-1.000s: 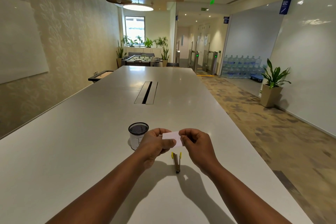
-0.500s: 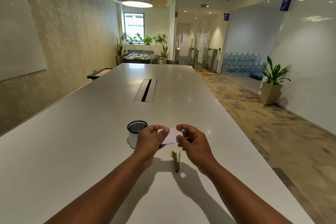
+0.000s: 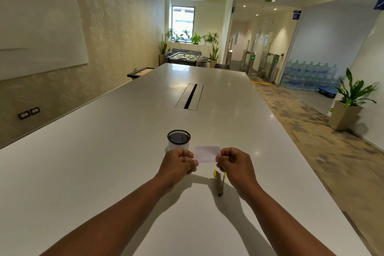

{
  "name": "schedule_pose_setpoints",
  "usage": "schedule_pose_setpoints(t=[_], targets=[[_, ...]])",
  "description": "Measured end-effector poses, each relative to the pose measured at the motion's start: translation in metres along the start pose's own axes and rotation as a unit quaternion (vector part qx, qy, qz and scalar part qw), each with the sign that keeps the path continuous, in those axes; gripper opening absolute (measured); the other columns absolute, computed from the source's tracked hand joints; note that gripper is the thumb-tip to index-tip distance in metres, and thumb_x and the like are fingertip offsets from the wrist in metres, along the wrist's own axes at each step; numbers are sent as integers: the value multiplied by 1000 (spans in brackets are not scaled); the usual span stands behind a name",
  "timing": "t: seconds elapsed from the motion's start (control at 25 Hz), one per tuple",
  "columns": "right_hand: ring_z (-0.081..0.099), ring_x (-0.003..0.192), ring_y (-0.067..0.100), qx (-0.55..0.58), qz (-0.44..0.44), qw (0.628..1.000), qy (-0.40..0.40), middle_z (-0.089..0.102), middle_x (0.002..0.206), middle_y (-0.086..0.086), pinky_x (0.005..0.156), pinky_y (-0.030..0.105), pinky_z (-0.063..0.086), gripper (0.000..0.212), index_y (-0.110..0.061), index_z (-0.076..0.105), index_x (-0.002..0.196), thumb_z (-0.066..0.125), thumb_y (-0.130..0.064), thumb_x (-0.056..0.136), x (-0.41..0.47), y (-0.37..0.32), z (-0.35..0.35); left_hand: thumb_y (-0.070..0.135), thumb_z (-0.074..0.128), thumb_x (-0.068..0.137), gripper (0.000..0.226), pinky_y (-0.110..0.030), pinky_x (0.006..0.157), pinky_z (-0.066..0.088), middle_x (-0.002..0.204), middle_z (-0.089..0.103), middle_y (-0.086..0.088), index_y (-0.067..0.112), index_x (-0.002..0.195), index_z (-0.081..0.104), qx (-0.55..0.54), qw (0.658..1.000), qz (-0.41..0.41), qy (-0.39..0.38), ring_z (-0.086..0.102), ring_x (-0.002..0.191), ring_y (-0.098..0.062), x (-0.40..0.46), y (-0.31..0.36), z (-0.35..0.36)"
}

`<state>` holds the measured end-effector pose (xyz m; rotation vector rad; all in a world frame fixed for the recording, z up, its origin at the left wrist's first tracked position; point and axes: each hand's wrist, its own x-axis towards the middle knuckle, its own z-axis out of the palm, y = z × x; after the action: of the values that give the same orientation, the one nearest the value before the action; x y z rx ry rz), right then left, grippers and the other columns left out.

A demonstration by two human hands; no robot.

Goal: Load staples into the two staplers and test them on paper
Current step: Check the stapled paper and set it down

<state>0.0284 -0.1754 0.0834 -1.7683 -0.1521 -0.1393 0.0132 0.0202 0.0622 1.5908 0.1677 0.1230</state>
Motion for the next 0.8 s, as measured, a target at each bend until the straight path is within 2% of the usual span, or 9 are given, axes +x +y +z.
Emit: schedule_pose_setpoints(t=[0.12, 0.16, 0.24, 0.32, 0.44, 0.56, 0.68, 0.8], targets=[[64, 56, 4, -26, -18, 1000, 2, 72, 64, -4, 62, 27, 51, 20, -14, 74, 82, 65, 2, 89, 12, 2, 9, -3, 75, 83, 14, -36, 72, 61, 69, 71, -5, 6, 92, 67, 34, 998, -21, 54, 68, 64, -18, 5, -20, -24], [66, 59, 4, -41, -28, 999, 3, 74, 66, -7, 63, 25, 53, 25, -21, 74, 82, 65, 1, 90, 18, 1, 13, 0, 74, 83, 12, -33, 72, 60, 72, 71, -5, 8, 90, 69, 69, 995, -28, 70, 67, 65, -17, 6, -29, -31], [69, 65, 4, -80, -55, 995, 2, 75, 71, -10, 62, 18, 53, 34, -34, 73, 81, 65, -3, 92, 30, 0, 21, 5, 70, 83, 10, -18, 60, 54, 78, 73, -1, 15, 84, 70, 162, 981, -33, 107, 66, 67, -12, 4, -47, -42], [67, 63, 8, -120, -91, 989, 4, 74, 69, -9, 57, 16, 51, 35, -38, 72, 82, 64, -5, 91, 45, -3, 32, 8, 63, 84, 14, -11, 52, 43, 80, 71, 3, 20, 80, 70, 233, 963, -19, 134, 64, 71, -11, 6, -60, -49], [67, 69, 12, -199, -152, 968, 19, 72, 73, -13, 67, 27, 54, 25, -27, 78, 100, 63, -9, 93, 67, -7, 51, 8, 59, 86, 17, -19, 56, 47, 78, 71, 3, 20, 81, 69, 249, 959, -2, 132, 65, 71, -16, 14, -69, -55], [66, 70, 18, -250, -195, 948, 13, 75, 80, -4, 68, 31, 53, 26, -23, 78, 107, 60, -9, 95, 86, -5, 70, 10, 58, 89, 16, -32, 59, 53, 67, 69, 1, 21, 83, 68, 261, 957, 24, 126, 57, 57, -12, 19, -79, -60], [64, 72, 25, -305, -228, 925, -7, 75, 82, 6, 67, 33, 52, 24, -15, 77, 100, 57, -4, 92, 103, 2, 85, 12, 58, 90, 17, -32, 58, 52, 61, 66, 1, 24, 83, 67, 261, 956, 50, 123, 52, 52, -8, 22, -89, -62], [58, 67, 30, -347, -244, 904, -45, 66, 70, 7, 59, 34, 45, 16, -12, 66, 81, 55, -2, 87, 110, 10, 100, 15, 57, 91, 16, -29, 58, 49, 58, 63, 1, 26, 83, 66, 252, 959, 65, 112, 48, 52, -4, 25, -96, -65]])
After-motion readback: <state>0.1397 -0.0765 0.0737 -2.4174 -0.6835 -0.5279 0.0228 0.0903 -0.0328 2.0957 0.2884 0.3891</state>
